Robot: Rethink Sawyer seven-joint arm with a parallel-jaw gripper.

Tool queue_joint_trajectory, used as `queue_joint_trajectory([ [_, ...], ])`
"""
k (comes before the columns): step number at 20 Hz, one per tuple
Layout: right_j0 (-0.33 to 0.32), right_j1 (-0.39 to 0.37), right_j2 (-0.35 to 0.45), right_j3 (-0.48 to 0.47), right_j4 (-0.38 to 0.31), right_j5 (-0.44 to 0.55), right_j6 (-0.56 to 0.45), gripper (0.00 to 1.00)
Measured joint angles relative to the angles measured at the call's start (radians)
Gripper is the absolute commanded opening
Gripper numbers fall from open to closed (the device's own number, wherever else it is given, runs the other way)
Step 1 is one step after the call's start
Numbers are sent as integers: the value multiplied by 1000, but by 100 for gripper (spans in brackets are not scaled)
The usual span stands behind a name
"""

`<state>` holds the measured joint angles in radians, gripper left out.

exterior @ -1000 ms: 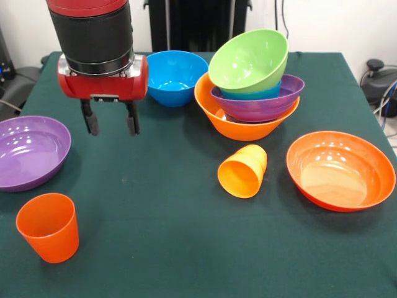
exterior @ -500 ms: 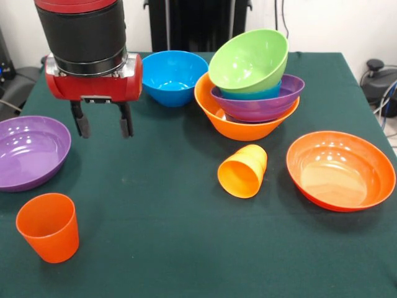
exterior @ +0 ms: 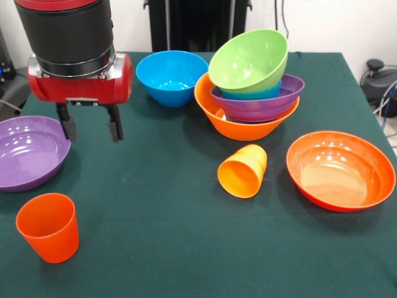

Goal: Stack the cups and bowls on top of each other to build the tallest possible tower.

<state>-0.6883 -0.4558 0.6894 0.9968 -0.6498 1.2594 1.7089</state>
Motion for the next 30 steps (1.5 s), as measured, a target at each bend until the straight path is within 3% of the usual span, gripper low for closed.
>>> queue_joint_trajectory([
  [30, 89, 226, 52, -457, 1, 177, -227, 100],
])
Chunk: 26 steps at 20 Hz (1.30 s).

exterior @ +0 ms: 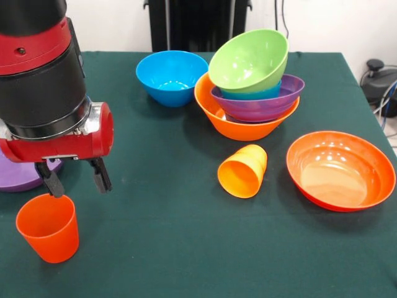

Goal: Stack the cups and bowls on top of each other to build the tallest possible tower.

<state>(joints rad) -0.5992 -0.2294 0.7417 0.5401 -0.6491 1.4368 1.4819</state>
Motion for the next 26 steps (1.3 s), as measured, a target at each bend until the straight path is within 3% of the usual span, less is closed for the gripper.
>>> queue_joint_trajectory([
  [8, 8, 16, 7, -59, 0, 28, -27, 100],
  [26, 1, 21, 5, -82, 0, 28, -39, 100],
])
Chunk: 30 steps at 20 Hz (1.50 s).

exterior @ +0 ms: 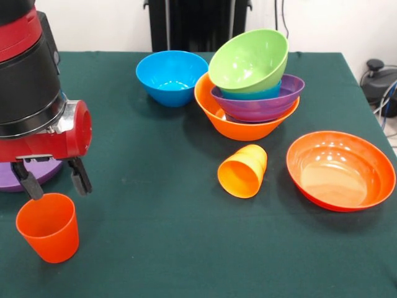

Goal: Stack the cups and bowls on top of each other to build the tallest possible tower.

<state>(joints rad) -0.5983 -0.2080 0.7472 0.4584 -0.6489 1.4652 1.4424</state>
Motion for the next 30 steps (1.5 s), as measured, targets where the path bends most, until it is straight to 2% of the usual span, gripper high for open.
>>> queue_joint_trajectory([
  [13, -21, 12, -12, 38, 2, 0, -49, 100],
  [30, -21, 33, -13, 85, 10, 0, -51, 100],
])
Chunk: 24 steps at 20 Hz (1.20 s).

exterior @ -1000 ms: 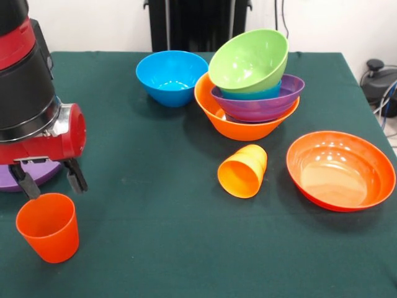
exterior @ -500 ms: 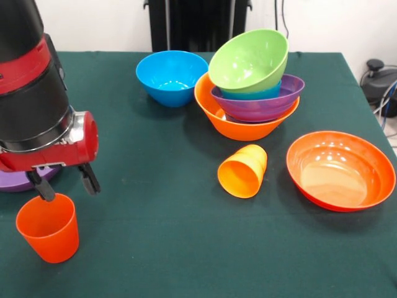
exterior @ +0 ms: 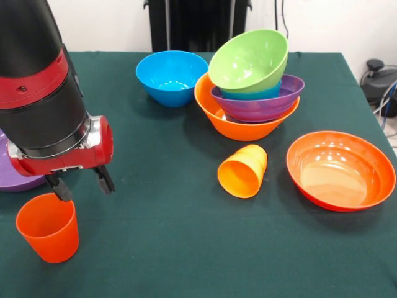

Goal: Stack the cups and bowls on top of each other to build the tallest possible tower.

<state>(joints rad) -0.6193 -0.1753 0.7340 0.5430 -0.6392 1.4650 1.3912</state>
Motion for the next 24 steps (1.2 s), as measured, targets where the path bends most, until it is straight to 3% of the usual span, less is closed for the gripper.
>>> queue_joint_trajectory([
  [11, -24, -9, 0, 66, 6, 0, -13, 100],
  [24, -28, -26, 0, 58, 1, 0, -30, 100],
])
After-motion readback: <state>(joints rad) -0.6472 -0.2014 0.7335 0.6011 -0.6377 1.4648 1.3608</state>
